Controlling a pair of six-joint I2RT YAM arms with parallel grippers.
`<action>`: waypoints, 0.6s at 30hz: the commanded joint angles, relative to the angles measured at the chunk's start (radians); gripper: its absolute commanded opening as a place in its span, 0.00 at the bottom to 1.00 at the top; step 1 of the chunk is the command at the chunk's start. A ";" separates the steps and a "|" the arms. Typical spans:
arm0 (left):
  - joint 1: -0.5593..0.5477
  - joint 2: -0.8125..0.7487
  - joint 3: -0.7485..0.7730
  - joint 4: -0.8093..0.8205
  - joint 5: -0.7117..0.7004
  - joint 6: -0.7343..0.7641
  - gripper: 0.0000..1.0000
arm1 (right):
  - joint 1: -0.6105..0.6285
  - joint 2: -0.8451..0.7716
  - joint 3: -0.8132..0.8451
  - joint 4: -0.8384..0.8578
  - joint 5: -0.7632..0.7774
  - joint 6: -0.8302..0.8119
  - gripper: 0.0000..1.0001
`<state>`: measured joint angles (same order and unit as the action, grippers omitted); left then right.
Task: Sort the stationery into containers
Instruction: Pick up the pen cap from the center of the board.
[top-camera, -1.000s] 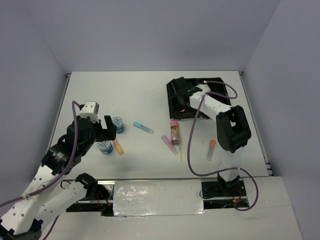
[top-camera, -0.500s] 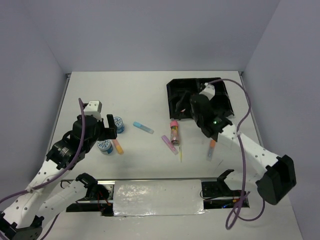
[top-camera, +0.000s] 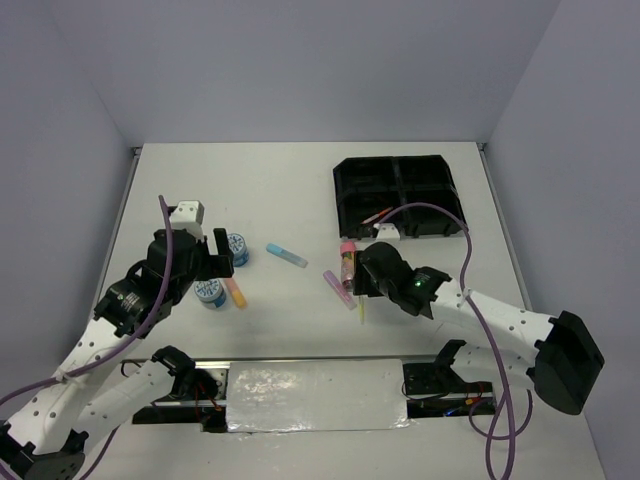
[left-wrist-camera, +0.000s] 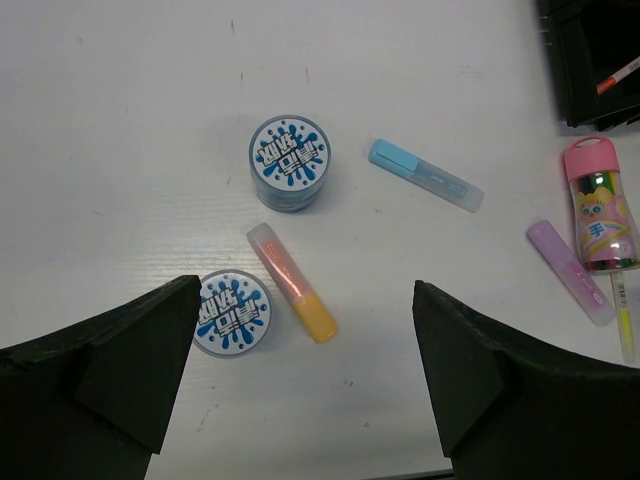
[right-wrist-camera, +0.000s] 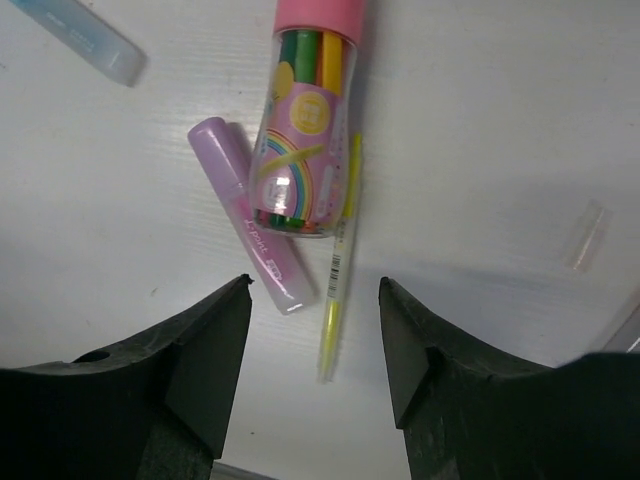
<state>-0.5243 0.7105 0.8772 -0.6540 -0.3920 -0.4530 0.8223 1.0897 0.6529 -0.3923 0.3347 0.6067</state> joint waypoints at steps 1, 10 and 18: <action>0.003 -0.006 0.028 0.013 -0.008 -0.015 0.99 | 0.003 0.003 0.004 -0.023 0.081 0.036 0.62; -0.048 0.118 0.025 0.013 0.107 -0.188 0.99 | -0.199 -0.042 0.007 -0.075 0.053 0.007 0.61; -0.541 0.465 0.183 0.036 -0.136 -0.435 0.99 | -0.415 -0.079 -0.001 -0.079 -0.069 -0.097 0.61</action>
<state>-0.9668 1.0603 0.9684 -0.6529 -0.4263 -0.7673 0.4522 1.0470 0.6498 -0.4679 0.3225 0.5697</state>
